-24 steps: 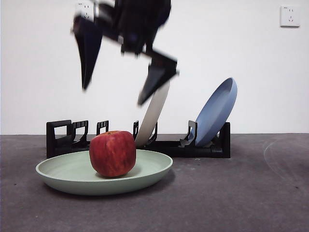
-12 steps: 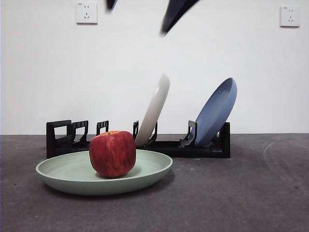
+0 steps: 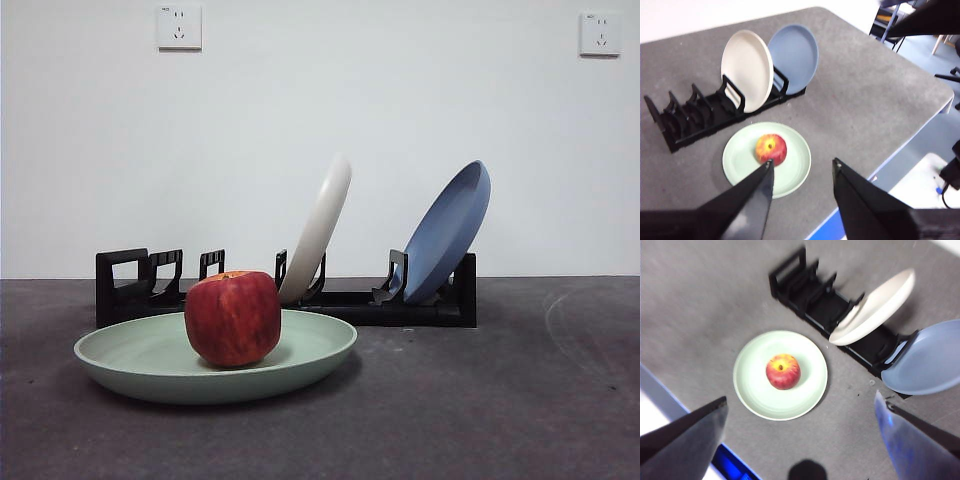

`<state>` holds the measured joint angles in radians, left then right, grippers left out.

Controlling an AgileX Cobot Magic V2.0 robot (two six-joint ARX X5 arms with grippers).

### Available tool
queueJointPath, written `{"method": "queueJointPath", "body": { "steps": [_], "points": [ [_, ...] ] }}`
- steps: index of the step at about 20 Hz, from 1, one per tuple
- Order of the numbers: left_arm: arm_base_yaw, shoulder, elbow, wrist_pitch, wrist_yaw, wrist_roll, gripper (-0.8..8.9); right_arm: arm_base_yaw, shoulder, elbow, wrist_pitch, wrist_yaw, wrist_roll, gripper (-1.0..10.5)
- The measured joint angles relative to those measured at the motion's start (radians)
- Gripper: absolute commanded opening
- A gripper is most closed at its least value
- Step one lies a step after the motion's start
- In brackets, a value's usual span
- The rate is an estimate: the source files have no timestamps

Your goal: Take the green plate from the plate rack,put the plate on the table,take the apple from the table,put the apple in the plate

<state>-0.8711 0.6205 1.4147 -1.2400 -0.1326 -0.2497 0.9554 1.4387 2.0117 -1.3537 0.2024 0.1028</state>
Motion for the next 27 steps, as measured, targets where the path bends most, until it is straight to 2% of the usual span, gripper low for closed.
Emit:
{"method": "queueJointPath", "body": {
  "steps": [3, 5, 11, 12, 14, 15, 16, 19, 24, 27],
  "points": [
    [0.0, 0.019, 0.0, 0.05, 0.0, 0.006, 1.93, 0.0, -0.135, -0.108, 0.0, 0.02, 0.031, 5.0],
    [0.0, 0.023, 0.0, 0.06, 0.0, 0.006, 1.93, 0.0, -0.22, -0.219, 0.0, 0.064, 0.059, 5.0],
    [0.0, 0.042, -0.027, 0.092, 0.0, 0.005, 1.93, 0.0, -0.445, -0.568, -0.001, 0.135, 0.182, 4.9],
    [0.0, 0.041, -0.061, 0.116, 0.0, 0.004, 1.93, 0.0, -0.47, -0.613, -0.002, 0.14, 0.201, 4.6],
    [0.0, 0.043, -0.159, 0.132, -0.006, -0.005, 1.7, 0.0, -0.505, -0.684, -0.002, 0.143, 0.229, 2.1],
    [0.0, 0.045, -0.216, 0.135, -0.013, -0.006, 0.32, 0.0, -0.522, -0.711, -0.002, 0.15, 0.241, 0.2],
    [0.0, 0.049, -0.257, 0.137, -0.017, -0.007, -0.03, 0.0, -0.533, -0.726, -0.002, 0.153, 0.246, -0.1],
    [0.0, 0.06, -0.357, 0.169, -0.02, -0.013, -0.08, 0.0, -0.547, -0.731, -0.002, 0.157, 0.257, -0.1],
    [0.0, 0.082, -0.37, 0.232, -0.048, -0.013, -0.04, 0.0, -0.546, -0.731, -0.002, 0.171, 0.268, 0.0],
    [0.0, 0.091, -0.369, 0.241, -0.051, -0.014, -0.04, 0.0, -0.544, -0.731, -0.001, 0.199, 0.336, 0.0]
  ]
}}
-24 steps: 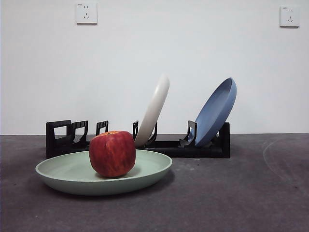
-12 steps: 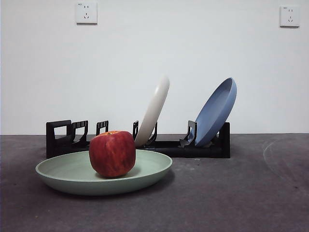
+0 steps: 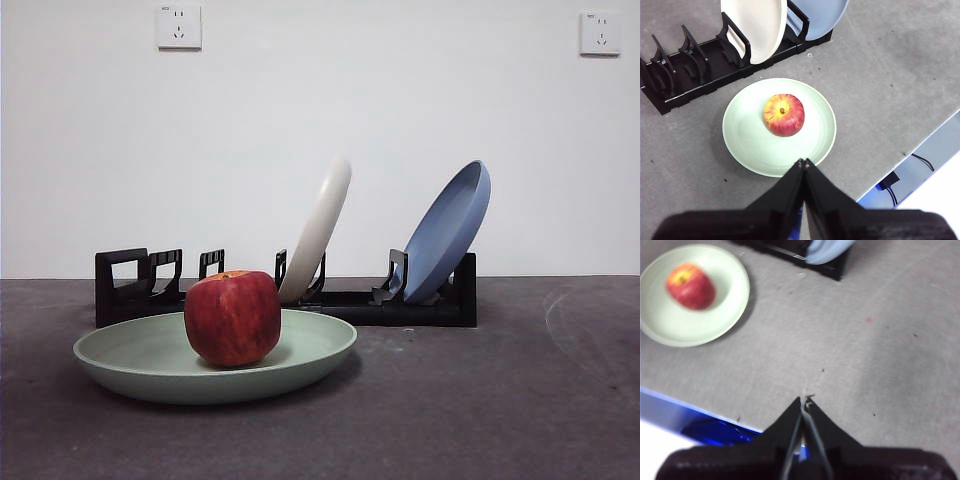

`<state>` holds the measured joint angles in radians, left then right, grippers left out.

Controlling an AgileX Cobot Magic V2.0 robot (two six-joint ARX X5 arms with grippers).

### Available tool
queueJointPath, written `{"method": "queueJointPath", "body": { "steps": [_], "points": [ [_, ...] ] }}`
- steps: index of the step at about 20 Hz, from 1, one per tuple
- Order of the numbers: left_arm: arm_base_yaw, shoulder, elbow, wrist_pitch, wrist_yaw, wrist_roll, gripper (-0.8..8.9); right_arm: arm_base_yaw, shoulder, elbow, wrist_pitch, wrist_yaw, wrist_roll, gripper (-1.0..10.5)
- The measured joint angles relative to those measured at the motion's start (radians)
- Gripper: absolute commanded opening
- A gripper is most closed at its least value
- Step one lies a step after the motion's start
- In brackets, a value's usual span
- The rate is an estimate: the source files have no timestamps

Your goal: Take the green plate from the plate rack,put the plate on the table,take the apple from the table,put the apple in the plate

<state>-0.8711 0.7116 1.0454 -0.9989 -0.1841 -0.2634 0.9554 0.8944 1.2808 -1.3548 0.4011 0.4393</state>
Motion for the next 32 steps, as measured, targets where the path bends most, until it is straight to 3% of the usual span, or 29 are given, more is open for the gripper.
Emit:
{"method": "queueJointPath", "body": {
  "steps": [8, 10, 12, 15, 18, 22, 26, 32],
  "points": [
    [0.001, 0.069, 0.0, 0.0, 0.0, 0.0, -0.04, 0.0, 0.005, 0.0, 0.019, 0.008, 0.036, 0.0],
    [0.043, 0.047, 0.0, 0.0, 0.007, 0.013, -0.04, 0.0, 0.005, 0.0, 0.019, 0.009, 0.036, 0.0],
    [0.163, 0.002, 0.0, 0.0, 0.064, 0.035, -0.04, 0.0, 0.005, 0.0, 0.019, 0.009, 0.036, 0.0],
    [0.415, -0.095, -0.04, 0.064, 0.201, -0.004, -0.04, 0.0, 0.005, 0.0, 0.019, 0.01, 0.036, 0.0],
    [0.655, -0.251, -0.217, 0.265, 0.253, -0.038, -0.04, 0.0, 0.005, 0.0, 0.019, 0.01, 0.036, 0.0],
    [0.826, -0.493, -0.574, 0.621, 0.327, -0.042, -0.04, 0.0, 0.005, 0.0, 0.018, 0.01, 0.036, 0.0],
    [0.893, -0.694, -0.843, 0.807, 0.35, -0.032, -0.04, 0.0, 0.005, 0.0, 0.018, 0.01, 0.036, 0.0],
    [0.894, -0.705, -0.988, 0.875, 0.348, 0.037, -0.04, 0.0, 0.005, 0.0, 0.018, 0.01, 0.036, 0.0]
  ]
}}
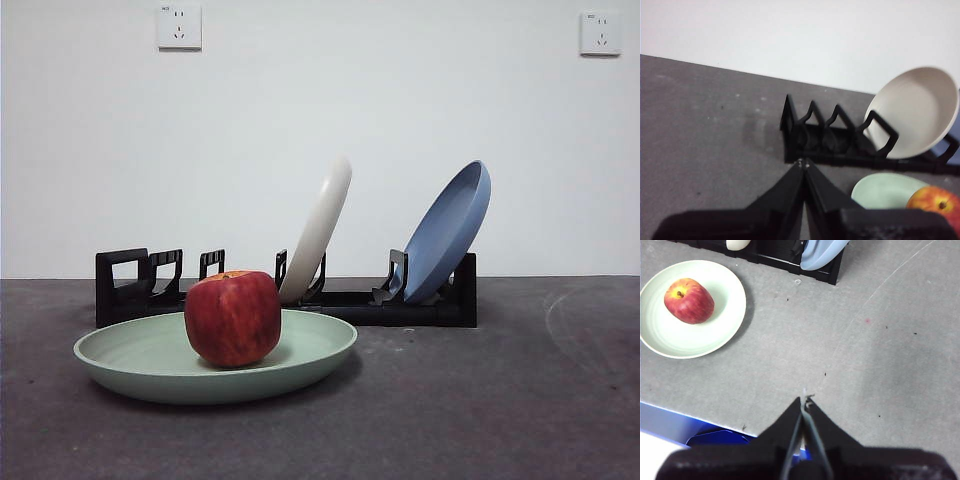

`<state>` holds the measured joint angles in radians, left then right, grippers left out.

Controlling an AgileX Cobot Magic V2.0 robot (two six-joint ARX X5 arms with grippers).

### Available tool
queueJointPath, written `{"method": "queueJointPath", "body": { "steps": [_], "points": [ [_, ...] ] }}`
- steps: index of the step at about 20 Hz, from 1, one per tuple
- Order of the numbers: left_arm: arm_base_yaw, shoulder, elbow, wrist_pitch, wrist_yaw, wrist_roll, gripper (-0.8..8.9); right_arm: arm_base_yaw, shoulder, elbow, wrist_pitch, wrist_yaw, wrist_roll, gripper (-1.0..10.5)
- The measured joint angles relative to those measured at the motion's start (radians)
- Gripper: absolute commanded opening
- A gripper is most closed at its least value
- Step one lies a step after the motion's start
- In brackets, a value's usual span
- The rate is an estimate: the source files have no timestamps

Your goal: Take the green plate from the plate rack,put the plate on the table,take the apple from the table,put the apple in the plate

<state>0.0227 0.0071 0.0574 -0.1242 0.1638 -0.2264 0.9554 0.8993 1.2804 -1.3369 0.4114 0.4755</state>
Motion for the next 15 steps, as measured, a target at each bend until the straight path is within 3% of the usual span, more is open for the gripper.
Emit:
{"method": "queueJointPath", "body": {
  "steps": [8, 15],
  "points": [
    [-0.075, -0.001, -0.039, -0.046, -0.007, 0.12, -0.04, 0.0, 0.0, 0.0, 0.0, 0.0, 0.0, 0.0],
    [-0.082, -0.001, -0.039, -0.042, -0.007, 0.138, -0.04, 0.0, 0.0, 0.0, 0.0, 0.0, 0.0, 0.0]
  ]
}}
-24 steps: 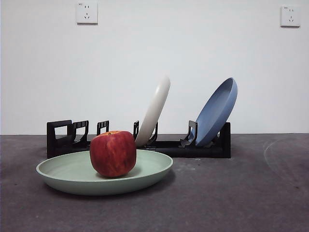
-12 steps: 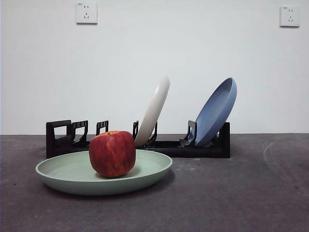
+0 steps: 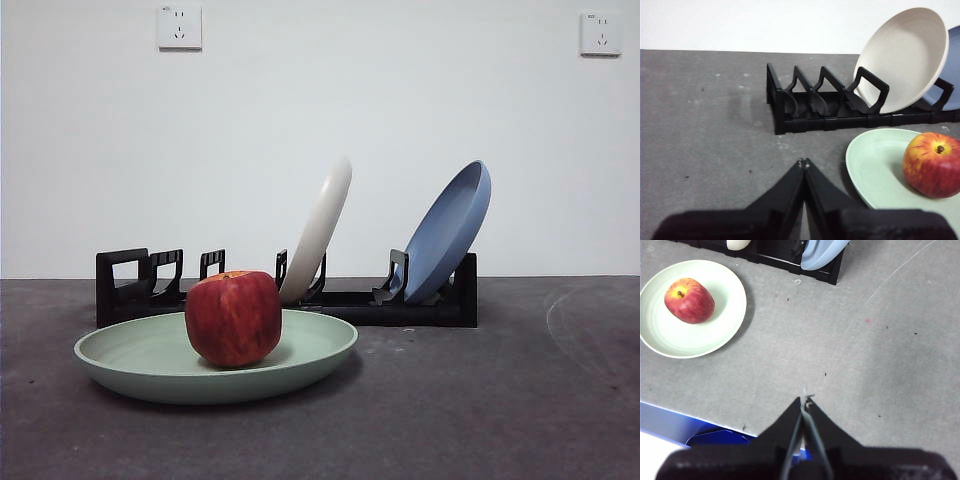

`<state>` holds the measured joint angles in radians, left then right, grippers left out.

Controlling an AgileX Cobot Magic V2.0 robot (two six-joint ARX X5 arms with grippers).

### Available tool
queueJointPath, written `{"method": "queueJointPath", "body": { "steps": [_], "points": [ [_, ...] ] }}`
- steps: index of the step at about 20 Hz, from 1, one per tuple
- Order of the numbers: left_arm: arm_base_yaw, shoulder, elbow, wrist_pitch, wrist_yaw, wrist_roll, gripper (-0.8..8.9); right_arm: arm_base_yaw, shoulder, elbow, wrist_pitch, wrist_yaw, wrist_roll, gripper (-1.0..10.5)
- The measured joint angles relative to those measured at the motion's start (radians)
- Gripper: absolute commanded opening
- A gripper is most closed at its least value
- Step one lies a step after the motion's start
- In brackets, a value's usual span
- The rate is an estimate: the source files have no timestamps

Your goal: Take the green plate from the plate rack,put the plate on the table,take the apple from the table,put the apple in the plate

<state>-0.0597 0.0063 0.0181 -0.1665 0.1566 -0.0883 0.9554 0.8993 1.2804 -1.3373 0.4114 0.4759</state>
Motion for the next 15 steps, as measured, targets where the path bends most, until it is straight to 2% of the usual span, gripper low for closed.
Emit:
{"method": "queueJointPath", "body": {
  "steps": [15],
  "points": [
    [0.005, 0.094, 0.0, 0.003, 0.0, 0.002, -0.04, 0.0, 0.0, 0.0, 0.003, 0.013, 0.0, 0.0]
  ]
}}
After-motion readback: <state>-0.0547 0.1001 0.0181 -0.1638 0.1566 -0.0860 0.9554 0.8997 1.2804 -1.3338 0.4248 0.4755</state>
